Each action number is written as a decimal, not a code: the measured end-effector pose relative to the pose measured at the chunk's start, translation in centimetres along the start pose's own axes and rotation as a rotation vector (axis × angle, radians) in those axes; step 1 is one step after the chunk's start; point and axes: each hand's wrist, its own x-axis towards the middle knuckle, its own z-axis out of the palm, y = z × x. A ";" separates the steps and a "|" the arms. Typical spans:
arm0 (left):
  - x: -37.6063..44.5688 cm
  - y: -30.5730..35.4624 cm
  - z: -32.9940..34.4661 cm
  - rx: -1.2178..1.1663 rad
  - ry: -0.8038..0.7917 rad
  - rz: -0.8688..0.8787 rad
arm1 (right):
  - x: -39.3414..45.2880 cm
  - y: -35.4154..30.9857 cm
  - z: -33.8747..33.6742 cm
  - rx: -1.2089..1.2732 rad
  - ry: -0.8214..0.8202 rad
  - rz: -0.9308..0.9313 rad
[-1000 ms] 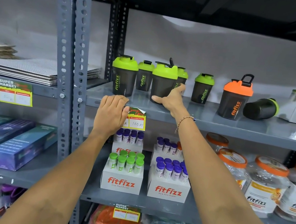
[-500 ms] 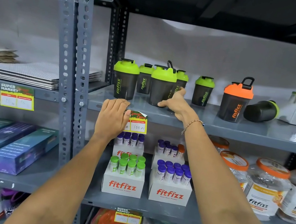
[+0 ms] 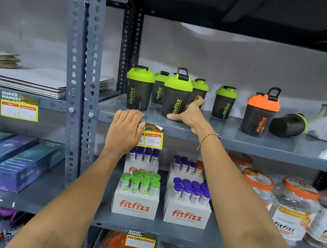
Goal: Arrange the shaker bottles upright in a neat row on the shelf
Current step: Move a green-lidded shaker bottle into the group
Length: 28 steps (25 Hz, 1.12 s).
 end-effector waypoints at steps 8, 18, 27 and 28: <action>0.0 -0.1 0.2 0.011 0.008 0.004 | -0.3 -0.3 0.1 -0.024 -0.052 0.001; -0.1 2.6 -0.9 -0.019 -0.027 -0.093 | -2.9 0.8 -1.9 0.025 0.073 -0.157; 1.1 18.7 1.7 -0.161 0.001 -0.106 | -6.2 7.5 -16.8 0.139 0.613 -0.397; 1.5 21.3 2.2 -0.180 -0.007 -0.081 | -6.1 8.1 -18.9 0.188 0.661 -0.372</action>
